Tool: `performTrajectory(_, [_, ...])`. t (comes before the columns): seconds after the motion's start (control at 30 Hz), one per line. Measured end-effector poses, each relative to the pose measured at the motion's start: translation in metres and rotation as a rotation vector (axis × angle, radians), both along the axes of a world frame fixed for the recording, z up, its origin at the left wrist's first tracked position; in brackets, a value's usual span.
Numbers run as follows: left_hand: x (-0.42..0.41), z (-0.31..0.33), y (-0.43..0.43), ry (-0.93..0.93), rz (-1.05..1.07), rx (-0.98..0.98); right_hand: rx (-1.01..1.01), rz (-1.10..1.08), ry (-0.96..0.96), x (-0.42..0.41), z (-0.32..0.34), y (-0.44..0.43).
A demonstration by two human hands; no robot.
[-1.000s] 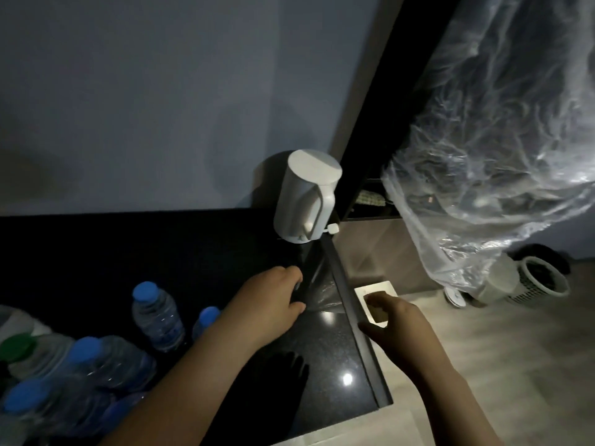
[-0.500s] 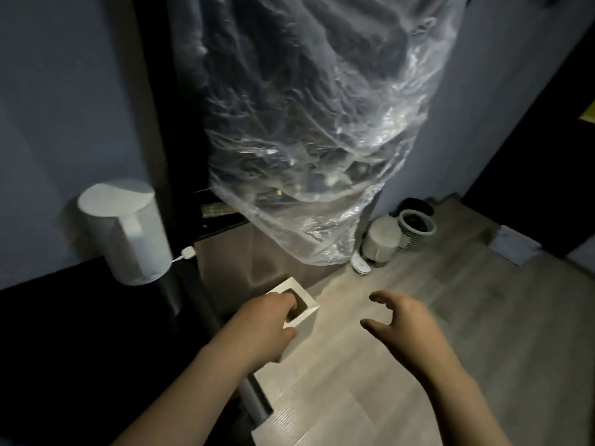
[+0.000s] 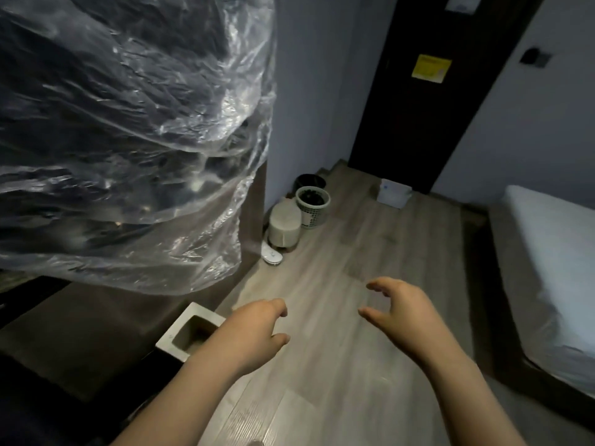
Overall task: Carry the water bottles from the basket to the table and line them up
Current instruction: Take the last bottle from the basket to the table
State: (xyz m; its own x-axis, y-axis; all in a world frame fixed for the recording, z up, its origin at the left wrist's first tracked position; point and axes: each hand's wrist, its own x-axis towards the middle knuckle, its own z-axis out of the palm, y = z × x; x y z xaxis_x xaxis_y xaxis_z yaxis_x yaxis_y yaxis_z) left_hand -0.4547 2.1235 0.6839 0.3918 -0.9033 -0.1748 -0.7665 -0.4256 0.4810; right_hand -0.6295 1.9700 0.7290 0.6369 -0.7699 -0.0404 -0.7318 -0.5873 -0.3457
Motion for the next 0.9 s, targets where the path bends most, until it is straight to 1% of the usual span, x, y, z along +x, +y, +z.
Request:
performTrajectory(0.2, [0.042,0.009,-0.095,0.007,-0.092,-0.072,-0.049,-0.142,-0.013,0.025,0.012,-0.07])
performTrajectory(0.37, [0.089,0.03,-0.17,-0.03,-0.148,-0.12,-0.03,-0.23,-0.039,0.056,0.024,-0.121])
performTrajectory(0.67, [0.136,0.038,-0.293,-0.065,-0.229,-0.141,0.038,-0.33,-0.033,0.082,0.007,-0.205])
performTrajectory(0.9, [0.161,0.03,-0.401,-0.093,-0.26,-0.151,0.039,-0.359,-0.094,0.102,-0.005,-0.313])
